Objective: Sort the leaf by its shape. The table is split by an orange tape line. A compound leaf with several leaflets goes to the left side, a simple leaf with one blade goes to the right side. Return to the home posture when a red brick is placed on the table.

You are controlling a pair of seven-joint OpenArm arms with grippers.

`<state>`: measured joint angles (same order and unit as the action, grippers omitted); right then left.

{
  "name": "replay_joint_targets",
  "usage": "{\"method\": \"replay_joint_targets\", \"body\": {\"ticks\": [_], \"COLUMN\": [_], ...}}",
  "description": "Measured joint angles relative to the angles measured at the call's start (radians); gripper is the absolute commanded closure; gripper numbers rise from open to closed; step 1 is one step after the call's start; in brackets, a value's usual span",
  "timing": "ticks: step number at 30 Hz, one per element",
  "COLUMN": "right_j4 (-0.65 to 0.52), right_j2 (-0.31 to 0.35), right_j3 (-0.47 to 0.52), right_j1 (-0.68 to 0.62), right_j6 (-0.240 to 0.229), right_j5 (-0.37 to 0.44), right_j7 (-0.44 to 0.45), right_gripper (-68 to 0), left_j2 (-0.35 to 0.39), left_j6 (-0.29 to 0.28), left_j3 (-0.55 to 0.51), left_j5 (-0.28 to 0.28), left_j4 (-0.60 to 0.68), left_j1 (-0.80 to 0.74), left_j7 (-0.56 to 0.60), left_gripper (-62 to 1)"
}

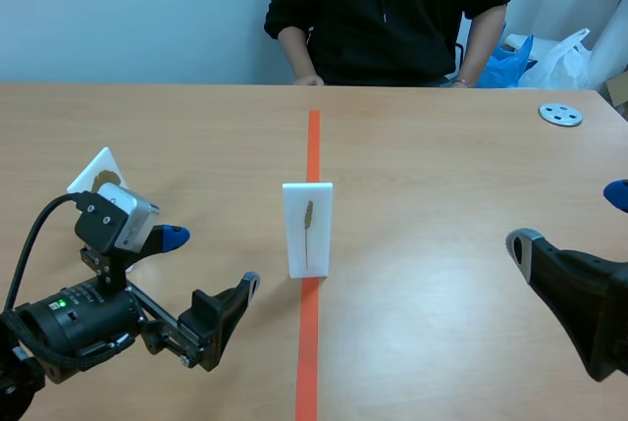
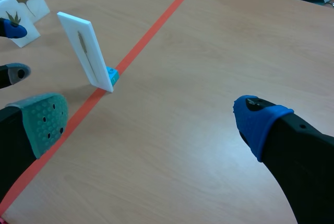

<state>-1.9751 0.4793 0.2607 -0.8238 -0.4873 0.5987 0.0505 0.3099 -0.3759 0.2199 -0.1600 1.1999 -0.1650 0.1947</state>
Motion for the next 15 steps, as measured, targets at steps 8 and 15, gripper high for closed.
{"method": "replay_joint_targets", "body": {"ticks": [8, 15], "right_j4": [0.0, 0.0], "right_j2": [0.0, 0.0], "right_j3": [0.0, 0.0], "right_j1": [0.0, 0.0], "right_j6": [0.0, 0.001], "right_j5": [0.0, 0.0], "right_j7": [-0.003, -0.004], "right_gripper": [-67.9, -67.9], "left_j2": [-0.034, -0.063], "left_j6": [-0.003, -0.006], "left_j3": [0.081, 0.127], "left_j5": [0.087, 0.152], "left_j4": [-0.114, -0.219], "left_j1": [0.094, 0.19], "left_j7": [0.083, 0.13], "left_gripper": [-62.3, -62.3]}}
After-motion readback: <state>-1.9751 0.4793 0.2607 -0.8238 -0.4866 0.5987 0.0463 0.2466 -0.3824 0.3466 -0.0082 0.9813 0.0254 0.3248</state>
